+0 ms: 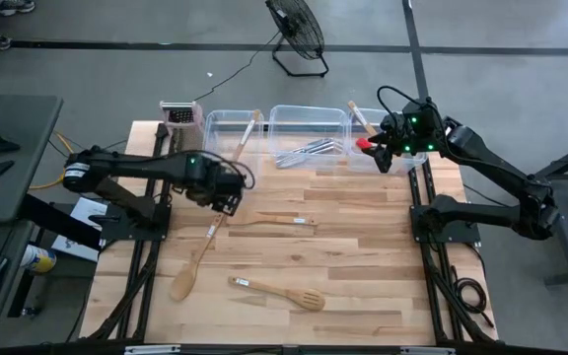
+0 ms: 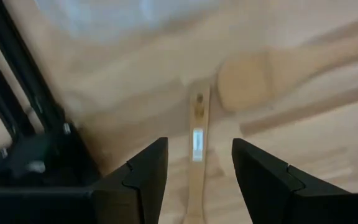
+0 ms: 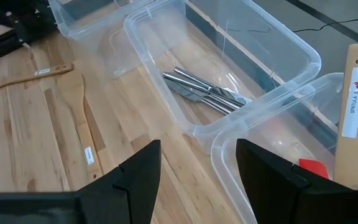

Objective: Pick & Place Kitchen Items
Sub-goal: Put the brown serving spoon into the left transparent container

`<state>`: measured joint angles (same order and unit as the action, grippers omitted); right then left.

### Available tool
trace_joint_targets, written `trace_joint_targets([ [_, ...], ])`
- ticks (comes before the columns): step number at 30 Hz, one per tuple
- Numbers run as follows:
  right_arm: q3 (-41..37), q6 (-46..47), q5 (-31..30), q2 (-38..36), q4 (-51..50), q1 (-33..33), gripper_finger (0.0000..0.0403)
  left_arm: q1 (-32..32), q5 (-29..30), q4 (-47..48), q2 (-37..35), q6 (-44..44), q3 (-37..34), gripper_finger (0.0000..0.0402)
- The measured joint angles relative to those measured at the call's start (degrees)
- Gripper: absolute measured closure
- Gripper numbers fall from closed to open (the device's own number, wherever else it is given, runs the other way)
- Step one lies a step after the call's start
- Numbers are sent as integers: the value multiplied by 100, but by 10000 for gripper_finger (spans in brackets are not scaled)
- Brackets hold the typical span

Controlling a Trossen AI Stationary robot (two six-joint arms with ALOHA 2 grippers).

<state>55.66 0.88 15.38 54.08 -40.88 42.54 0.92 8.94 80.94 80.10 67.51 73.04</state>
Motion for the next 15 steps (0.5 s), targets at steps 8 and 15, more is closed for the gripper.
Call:
trace_joint_targets([
  [8, 0, -30, -4, 0, -15, 1, 202, -375, -607, -558, -4, 428, -568, 226],
  [15, 0, -13, -13, 0, -18, 2, 202, -610, -866, -1032, -4, 703, -1163, 186],
])
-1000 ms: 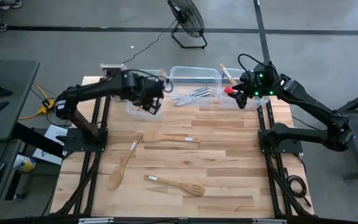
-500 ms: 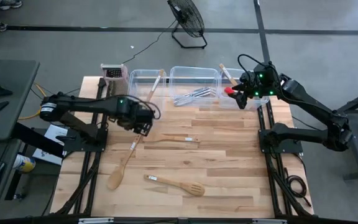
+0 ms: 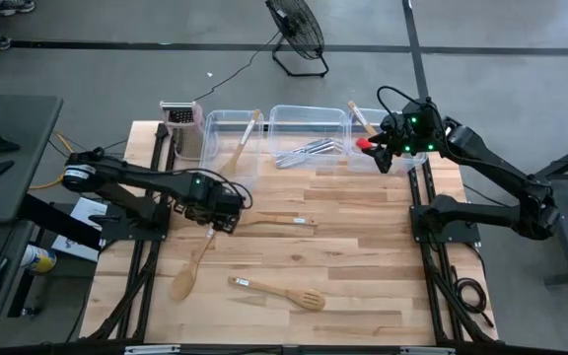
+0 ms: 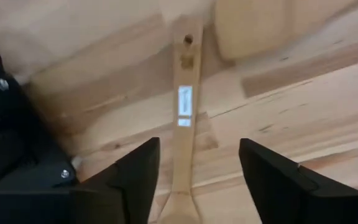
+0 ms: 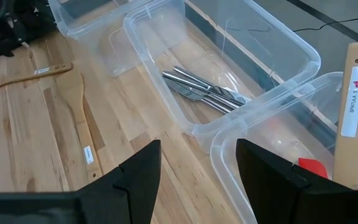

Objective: Pick & Place Kitchen Items
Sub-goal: Put the brown serving spoon into the left transparent container

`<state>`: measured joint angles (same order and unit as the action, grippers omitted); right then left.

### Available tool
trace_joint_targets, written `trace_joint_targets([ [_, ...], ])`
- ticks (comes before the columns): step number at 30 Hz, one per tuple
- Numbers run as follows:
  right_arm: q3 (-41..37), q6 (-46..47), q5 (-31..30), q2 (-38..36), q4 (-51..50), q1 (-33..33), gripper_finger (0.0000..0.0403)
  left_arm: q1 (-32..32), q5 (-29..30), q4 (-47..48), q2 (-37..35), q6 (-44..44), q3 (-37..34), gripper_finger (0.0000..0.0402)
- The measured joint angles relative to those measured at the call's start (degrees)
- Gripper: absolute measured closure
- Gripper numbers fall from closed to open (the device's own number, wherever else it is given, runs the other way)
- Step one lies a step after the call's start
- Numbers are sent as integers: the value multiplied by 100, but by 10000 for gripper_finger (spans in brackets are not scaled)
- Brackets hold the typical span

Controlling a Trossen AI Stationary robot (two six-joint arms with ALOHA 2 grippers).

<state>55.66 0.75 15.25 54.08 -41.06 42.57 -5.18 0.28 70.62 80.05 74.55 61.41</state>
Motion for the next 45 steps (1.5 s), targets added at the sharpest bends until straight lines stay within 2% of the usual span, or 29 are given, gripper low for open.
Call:
trace_joint_targets([
  [5, 0, 2, -9, 0, -30, 0, 202, -182, -322, -548, 0, 50, -495, 141],
  [12, 0, 2, -9, 0, -43, 0, 202, -716, -404, -1492, 0, 88, -1142, 132],
  [23, 0, 0, -11, 0, -39, -1, 202, -1339, -540, -1848, 2, 717, -1703, 132],
  [27, 0, 0, -11, 0, -39, 0, 202, -1439, -606, -2404, 2, 727, -1917, 132],
  [38, 0, 4, -11, 0, -39, 0, 202, -1448, -937, -2884, 4, 881, -2404, 133],
  [41, 0, 4, -11, 0, -39, -2, 202, -1443, -1009, -2975, -13, 880, -2506, 145],
  [45, 0, 0, -16, 2, -39, -2, 202, -1432, -1005, -2924, -11, 811, -2547, 183],
])
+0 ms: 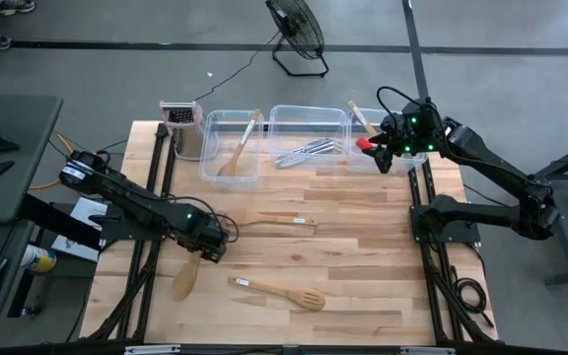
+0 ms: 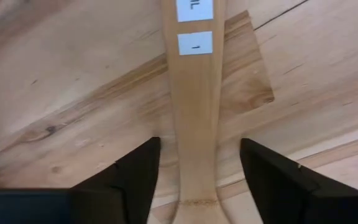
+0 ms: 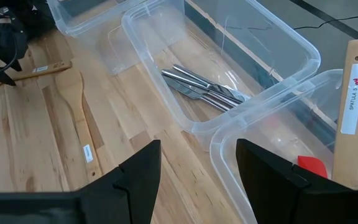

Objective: Pick & Place Kitchen Items
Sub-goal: Put the brown serving spoon into the left transparent container

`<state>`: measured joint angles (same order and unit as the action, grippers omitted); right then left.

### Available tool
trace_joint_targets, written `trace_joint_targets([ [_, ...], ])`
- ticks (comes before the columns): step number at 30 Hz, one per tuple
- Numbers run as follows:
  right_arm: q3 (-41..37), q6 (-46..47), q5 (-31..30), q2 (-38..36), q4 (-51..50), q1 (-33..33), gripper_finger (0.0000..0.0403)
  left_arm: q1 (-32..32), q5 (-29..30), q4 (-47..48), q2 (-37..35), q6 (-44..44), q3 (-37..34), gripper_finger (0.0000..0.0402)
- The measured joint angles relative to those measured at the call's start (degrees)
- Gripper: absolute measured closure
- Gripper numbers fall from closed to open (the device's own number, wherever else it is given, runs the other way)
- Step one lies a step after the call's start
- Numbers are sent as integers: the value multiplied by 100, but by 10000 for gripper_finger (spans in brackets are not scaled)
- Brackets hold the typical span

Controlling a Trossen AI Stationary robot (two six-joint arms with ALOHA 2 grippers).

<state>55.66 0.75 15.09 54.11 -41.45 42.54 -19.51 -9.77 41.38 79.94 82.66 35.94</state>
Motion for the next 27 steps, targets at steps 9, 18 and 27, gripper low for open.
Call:
trace_joint_targets([
  [9, 0, -57, -24, -1, 0, 2, 202, 0, -38, 128, 9, -138, -10, 277],
  [18, 0, -83, -166, -2, 2, 2, 202, 0, -99, 123, 13, -140, -13, 328],
  [27, 0, -83, -166, -2, 2, 1, 202, 0, -114, 140, 24, -267, 93, 328],
])
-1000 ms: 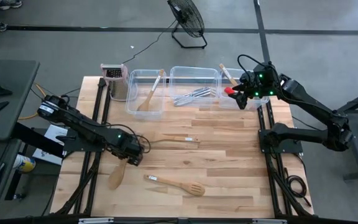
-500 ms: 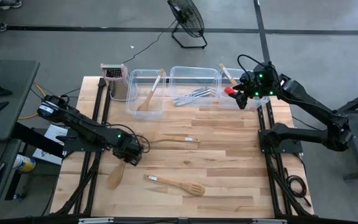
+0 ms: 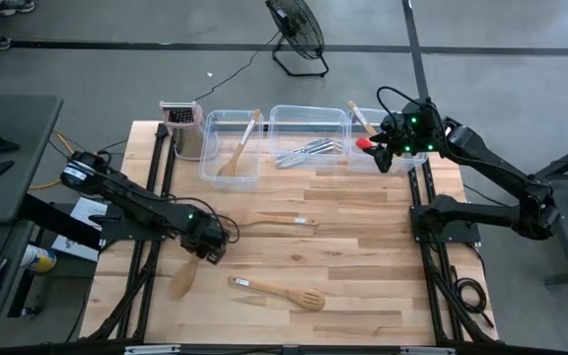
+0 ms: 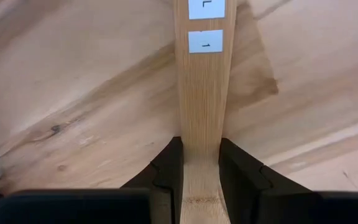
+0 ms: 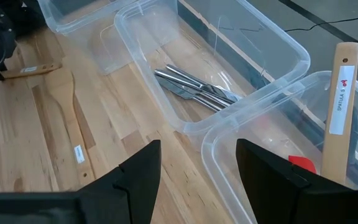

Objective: Pick & Place Kitchen Items
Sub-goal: Put the brown serving spoon into the left transparent container

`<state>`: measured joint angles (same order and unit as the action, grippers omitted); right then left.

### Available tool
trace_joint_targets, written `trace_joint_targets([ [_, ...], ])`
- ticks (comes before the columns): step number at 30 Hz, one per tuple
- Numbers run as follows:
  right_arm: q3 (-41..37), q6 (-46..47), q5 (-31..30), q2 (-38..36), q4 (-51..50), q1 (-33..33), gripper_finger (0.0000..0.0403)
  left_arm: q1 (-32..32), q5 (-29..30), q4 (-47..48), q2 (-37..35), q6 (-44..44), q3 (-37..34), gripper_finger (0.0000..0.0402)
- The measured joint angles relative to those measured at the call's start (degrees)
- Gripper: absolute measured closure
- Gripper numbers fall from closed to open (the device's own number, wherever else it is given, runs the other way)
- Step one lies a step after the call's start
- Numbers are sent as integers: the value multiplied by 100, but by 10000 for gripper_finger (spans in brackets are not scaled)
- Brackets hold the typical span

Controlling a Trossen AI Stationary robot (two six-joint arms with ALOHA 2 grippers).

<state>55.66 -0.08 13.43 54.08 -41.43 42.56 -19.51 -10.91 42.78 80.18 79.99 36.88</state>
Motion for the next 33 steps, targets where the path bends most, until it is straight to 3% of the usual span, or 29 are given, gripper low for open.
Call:
trace_joint_targets([
  [16, 0, -11, 19, 2, 0, -1, 202, -2, -369, -45, -15, -483, 507, 328],
  [21, 0, -20, 22, 2, 2, -1, 202, -2, -550, 339, -22, -696, 836, 328],
  [33, 0, -127, 214, 2, 7, -1, 202, 286, -218, 436, -24, -1548, 1958, 328],
])
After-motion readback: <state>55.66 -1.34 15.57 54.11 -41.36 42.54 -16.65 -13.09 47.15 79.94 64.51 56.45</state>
